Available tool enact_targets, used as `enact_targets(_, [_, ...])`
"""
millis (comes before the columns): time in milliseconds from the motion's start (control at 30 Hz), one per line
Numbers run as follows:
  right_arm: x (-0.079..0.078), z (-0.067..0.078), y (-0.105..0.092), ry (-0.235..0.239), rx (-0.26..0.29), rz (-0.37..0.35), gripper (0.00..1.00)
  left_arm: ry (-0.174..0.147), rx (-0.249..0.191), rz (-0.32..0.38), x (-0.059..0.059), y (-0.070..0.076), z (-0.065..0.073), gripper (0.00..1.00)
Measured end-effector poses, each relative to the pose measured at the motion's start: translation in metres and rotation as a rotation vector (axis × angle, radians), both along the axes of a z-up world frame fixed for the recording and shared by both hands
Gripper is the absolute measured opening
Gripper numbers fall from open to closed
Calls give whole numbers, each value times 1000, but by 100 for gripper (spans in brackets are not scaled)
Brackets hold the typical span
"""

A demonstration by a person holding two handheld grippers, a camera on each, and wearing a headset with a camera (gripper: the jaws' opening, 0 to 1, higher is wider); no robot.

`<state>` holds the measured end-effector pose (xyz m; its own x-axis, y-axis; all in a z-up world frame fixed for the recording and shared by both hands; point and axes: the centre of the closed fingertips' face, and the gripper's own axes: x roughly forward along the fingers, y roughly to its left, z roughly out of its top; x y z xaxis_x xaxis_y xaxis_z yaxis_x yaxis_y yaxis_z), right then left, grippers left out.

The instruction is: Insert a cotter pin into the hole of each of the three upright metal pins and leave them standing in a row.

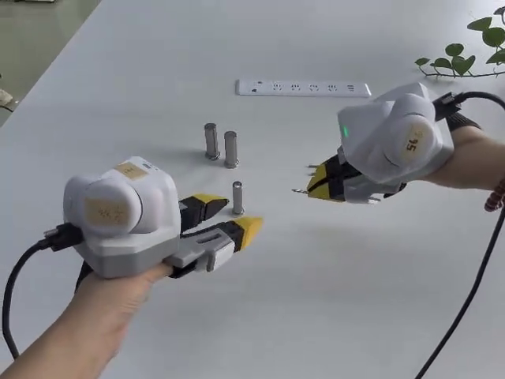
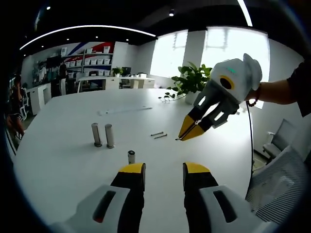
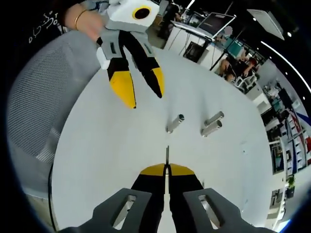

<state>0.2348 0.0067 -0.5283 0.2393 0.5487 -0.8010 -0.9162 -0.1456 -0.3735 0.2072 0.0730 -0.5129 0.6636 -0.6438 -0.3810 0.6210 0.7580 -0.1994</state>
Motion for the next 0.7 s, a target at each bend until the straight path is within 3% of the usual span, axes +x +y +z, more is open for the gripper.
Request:
enact_targets(133, [-3, 3, 6, -25, 9, 31, 0, 35, -81, -2, 1, -6, 6, 25])
enact_targets(433, [-23, 16, 20, -84, 14, 108, 0, 114, -215, -9, -4, -16, 15, 18])
enact_targets(700, [-35, 22, 28, -108, 17, 150, 0, 168, -297, -7, -8, -23, 18, 11])
